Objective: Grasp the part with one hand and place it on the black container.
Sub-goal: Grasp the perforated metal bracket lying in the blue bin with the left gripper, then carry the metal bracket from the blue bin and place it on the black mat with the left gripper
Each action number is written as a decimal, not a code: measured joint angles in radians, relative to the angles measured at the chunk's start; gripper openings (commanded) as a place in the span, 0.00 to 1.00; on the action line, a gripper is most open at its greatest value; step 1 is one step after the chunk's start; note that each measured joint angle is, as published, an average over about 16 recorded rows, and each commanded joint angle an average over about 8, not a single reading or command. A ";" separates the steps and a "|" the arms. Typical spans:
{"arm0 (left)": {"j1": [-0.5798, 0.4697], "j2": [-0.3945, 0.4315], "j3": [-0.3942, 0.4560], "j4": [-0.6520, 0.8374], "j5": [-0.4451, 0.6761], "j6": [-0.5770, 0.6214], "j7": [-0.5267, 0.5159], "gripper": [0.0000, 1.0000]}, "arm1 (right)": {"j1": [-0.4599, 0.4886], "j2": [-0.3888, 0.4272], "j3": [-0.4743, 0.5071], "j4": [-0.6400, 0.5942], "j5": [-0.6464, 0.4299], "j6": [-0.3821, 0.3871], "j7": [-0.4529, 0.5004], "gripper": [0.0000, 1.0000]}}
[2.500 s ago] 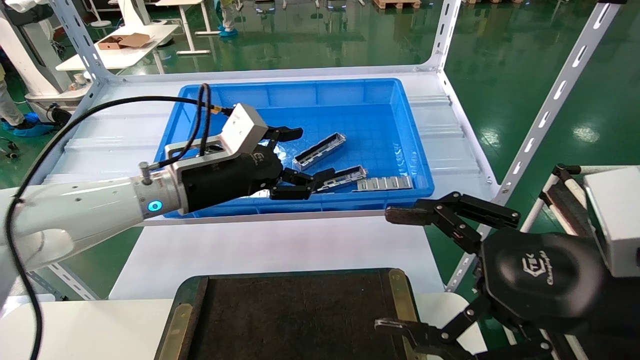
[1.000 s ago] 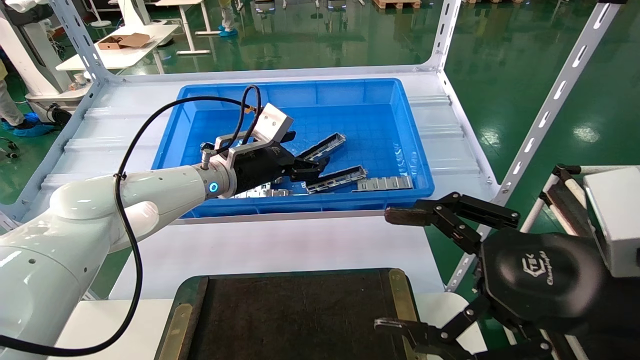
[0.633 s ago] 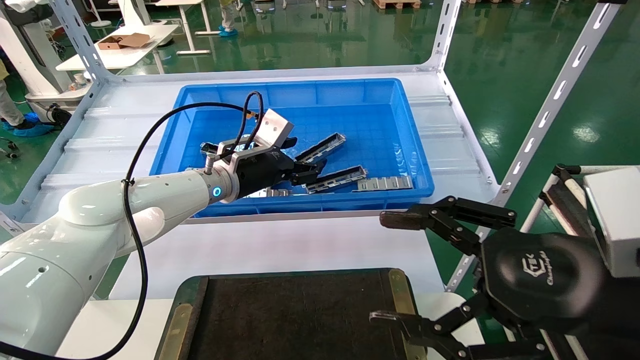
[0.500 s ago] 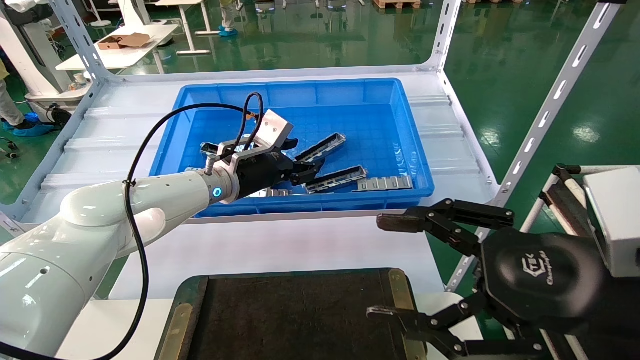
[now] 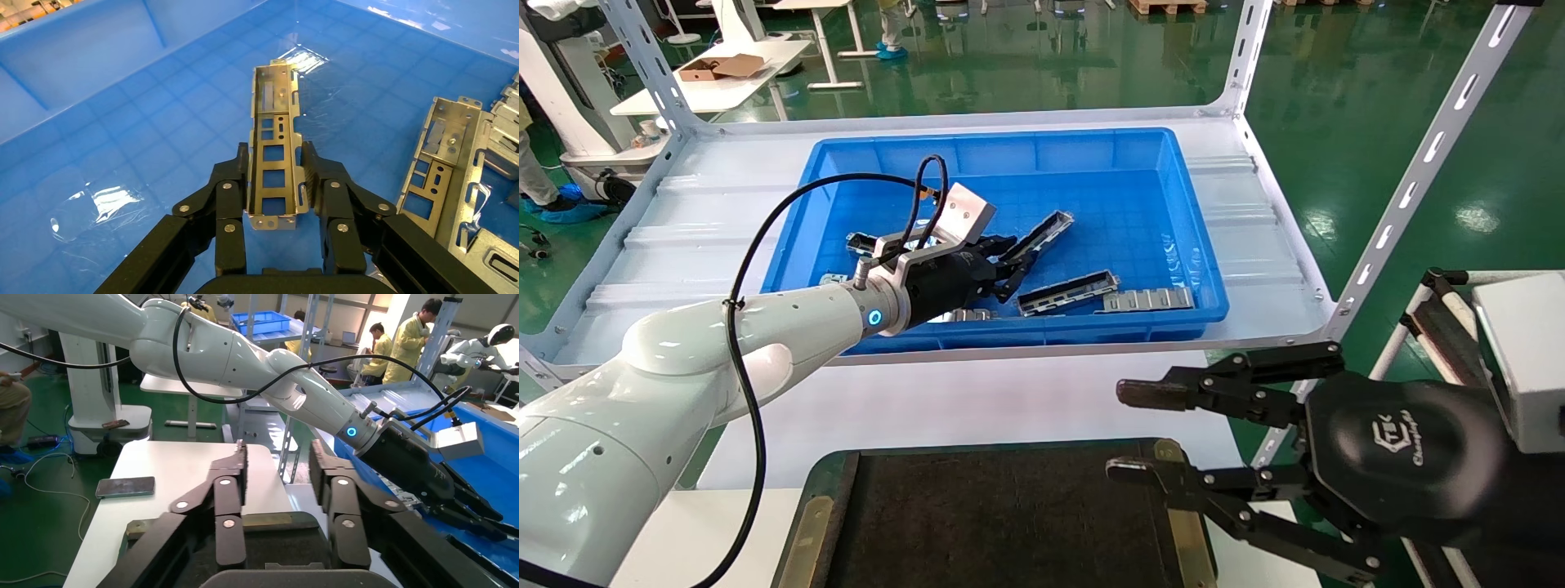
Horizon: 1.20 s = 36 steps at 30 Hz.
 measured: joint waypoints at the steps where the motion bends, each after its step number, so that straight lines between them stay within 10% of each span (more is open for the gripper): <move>1: 0.000 0.000 0.003 0.000 -0.005 -0.001 0.001 0.00 | 0.000 0.000 0.000 0.000 0.000 0.000 0.000 0.00; 18: -0.055 -0.020 0.010 0.020 -0.100 0.087 0.086 0.00 | 0.000 0.000 0.000 0.000 0.000 0.000 0.000 0.00; 36: -0.083 -0.187 -0.038 -0.025 -0.205 0.593 0.196 0.00 | 0.000 0.000 0.000 0.000 0.000 0.000 0.000 0.00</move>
